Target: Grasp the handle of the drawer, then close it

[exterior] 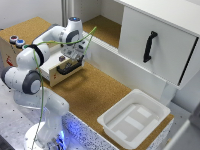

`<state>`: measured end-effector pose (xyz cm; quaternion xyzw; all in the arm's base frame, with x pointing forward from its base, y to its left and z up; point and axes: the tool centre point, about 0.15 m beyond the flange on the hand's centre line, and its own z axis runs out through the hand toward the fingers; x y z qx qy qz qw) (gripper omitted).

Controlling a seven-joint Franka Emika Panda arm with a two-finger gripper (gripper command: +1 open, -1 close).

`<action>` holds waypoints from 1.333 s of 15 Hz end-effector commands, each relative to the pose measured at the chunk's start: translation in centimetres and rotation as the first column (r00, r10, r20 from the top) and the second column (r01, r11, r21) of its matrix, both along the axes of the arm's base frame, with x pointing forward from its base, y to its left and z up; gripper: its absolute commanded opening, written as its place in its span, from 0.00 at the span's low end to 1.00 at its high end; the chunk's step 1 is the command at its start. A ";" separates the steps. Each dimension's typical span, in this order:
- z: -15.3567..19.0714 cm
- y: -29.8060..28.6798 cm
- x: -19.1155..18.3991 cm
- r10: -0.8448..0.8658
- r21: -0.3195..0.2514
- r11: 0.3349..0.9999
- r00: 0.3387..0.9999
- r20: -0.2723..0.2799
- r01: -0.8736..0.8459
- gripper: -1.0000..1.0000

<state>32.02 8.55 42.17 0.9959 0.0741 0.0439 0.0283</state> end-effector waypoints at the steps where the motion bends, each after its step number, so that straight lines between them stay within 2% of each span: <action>1: -1.4 -2.5 1.6 -0.016 0.091 0.996 0.999 0.047 0.012 1.00; 2: -2.0 -2.5 1.5 -0.020 0.131 0.991 0.998 0.060 0.012 1.00; 5: -4.2 -2.3 2.0 -0.003 0.170 0.985 0.999 0.051 -0.006 1.00; 6: -4.9 -2.5 2.3 0.010 0.200 0.980 0.999 0.040 -0.018 1.00; 9: -6.8 -2.6 3.0 0.031 0.216 0.976 0.999 0.016 -0.034 1.00; 10: -6.9 -2.5 3.0 0.036 0.212 0.977 0.999 0.016 -0.039 0.00; 14: -7.4 -2.2 3.0 0.038 0.231 0.972 0.999 0.013 -0.040 0.00; 20: -10.0 -0.2 4.5 0.038 0.265 0.964 0.999 -0.038 -0.027 0.00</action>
